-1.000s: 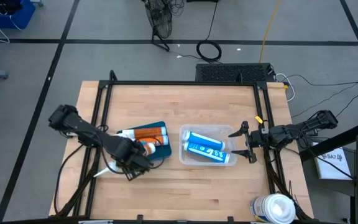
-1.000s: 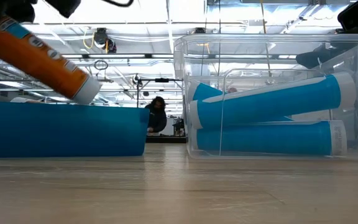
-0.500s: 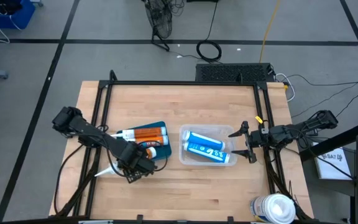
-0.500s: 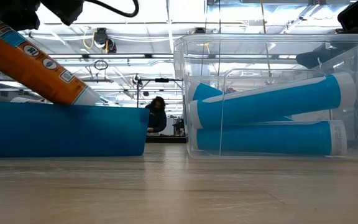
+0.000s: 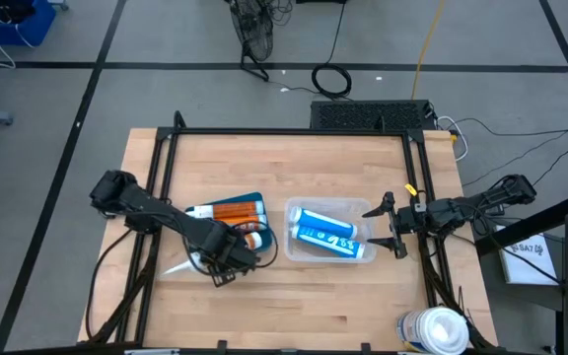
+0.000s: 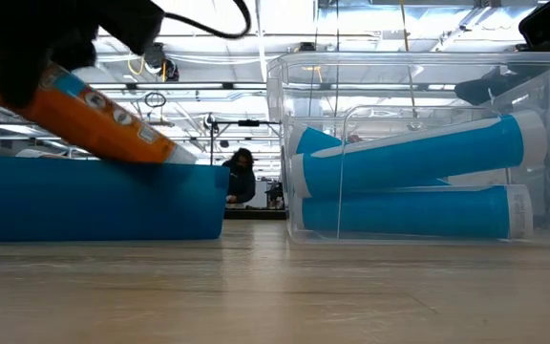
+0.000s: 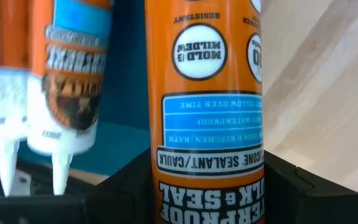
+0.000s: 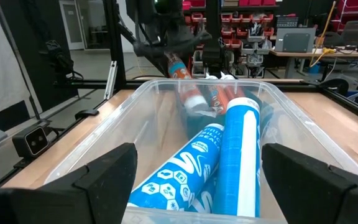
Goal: Pick & place silicon tubes, Sealant and Lysol wipes
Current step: Put the orange sealant bottle into the blue bin, then return to Home Position
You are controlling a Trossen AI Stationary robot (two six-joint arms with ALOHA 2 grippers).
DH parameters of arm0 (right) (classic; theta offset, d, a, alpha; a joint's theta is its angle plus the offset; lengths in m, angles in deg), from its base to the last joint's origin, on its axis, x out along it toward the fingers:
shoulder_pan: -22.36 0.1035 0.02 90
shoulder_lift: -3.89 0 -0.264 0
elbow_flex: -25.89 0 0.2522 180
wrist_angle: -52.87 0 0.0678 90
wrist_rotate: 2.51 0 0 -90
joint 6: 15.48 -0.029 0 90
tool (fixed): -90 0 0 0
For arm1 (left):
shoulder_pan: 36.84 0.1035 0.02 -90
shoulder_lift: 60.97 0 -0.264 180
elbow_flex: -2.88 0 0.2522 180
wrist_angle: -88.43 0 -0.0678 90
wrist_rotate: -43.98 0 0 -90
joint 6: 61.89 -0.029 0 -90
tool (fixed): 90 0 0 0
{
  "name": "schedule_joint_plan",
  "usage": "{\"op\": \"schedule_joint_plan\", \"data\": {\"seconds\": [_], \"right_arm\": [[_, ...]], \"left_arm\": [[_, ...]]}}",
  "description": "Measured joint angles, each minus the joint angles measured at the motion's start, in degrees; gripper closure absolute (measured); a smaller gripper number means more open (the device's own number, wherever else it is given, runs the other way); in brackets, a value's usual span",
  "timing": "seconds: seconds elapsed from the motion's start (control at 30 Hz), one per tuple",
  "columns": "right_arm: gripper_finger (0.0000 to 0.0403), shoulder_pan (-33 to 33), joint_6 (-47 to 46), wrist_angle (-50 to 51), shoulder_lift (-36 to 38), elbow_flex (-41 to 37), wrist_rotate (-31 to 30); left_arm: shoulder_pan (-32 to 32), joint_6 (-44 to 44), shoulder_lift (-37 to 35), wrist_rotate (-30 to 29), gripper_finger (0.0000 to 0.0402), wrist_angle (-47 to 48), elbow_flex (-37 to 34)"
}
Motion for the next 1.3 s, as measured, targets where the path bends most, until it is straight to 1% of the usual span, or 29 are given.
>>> {"op": "schedule_joint_plan", "data": {"seconds": [0.17,0.4,0.43,0.47,0.6,0.63,0.67,0.7,0.8,0.87,0.93,1.03,1.13,1.2,1.3], "right_arm": [[0.0078,0.0,0.0,0.0,0.0,0.0,0.0],[0.0078,0.0,0.0,0.0,0.0,0.0,0.0],[0.0078,0.0,0.0,0.0,0.0,0.0,0.0],[0.0078,0.0,0.0,0.0,0.0,0.0,0.0],[0.0078,0.0,0.0,0.0,0.0,0.0,0.0],[0.0078,0.0,0.0,0.0,0.0,0.0,0.0],[0.0078,0.0,0.0,0.0,0.0,0.0,0.0],[0.0078,0.0,0.0,0.0,0.0,0.0,0.0],[0.0078,0.0,0.0,0.0,0.0,0.0,0.0],[0.0078,0.0,0.0,0.0,0.0,0.0,0.0],[0.0078,0.0,0.0,0.0,0.0,0.0,0.0],[0.0078,0.0,0.0,0.0,0.0,0.0,0.0],[0.0078,0.0,0.0,0.0,0.0,0.0,0.0],[0.0078,0.0,0.0,0.0,0.0,0.0,0.0],[0.0078,0.0,0.0,0.0,0.0,0.0,0.0]], "left_arm": [[1.7,-3.8,2.4,-0.3,0.0198,-1.7,0.0],[3.3,-4.1,3.5,-0.5,0.0198,-2.4,0.0],[3.5,-3.6,3.5,-1.2,0.0186,-2.7,0.0],[3.7,-2.9,3.4,-1.9,0.0162,-3.0,0.0],[5.2,-1.4,2.9,-4.5,0.0044,-3.6,0.0],[5.6,-2.2,3.0,-4.5,0.0026,-3.7,0.0],[6.1,-3.3,3.0,-4.7,0.0018,-3.7,0.0],[6.4,-4.1,3.0,-4.8,0.0020,-3.8,0.0],[7.5,-6.4,2.9,-5.4,0.0054,-4.3,0.0],[8.0,-8.3,1.8,-8.1,0.0077,-5.0,0.0],[8.1,-10.6,-0.2,-13.6,0.0098,-7.0,0.0],[7.6,-14.2,-4.8,-25.2,0.0122,-11.8,0.0],[6.7,-19.7,-11.0,-35.8,0.0139,-17.6,0.0],[6.3,-24.5,-15.4,-40.6,0.0149,-21.7,0.0],[5.9,-31.8,-21.6,-45.1,0.0159,-27.1,0.0]]}}
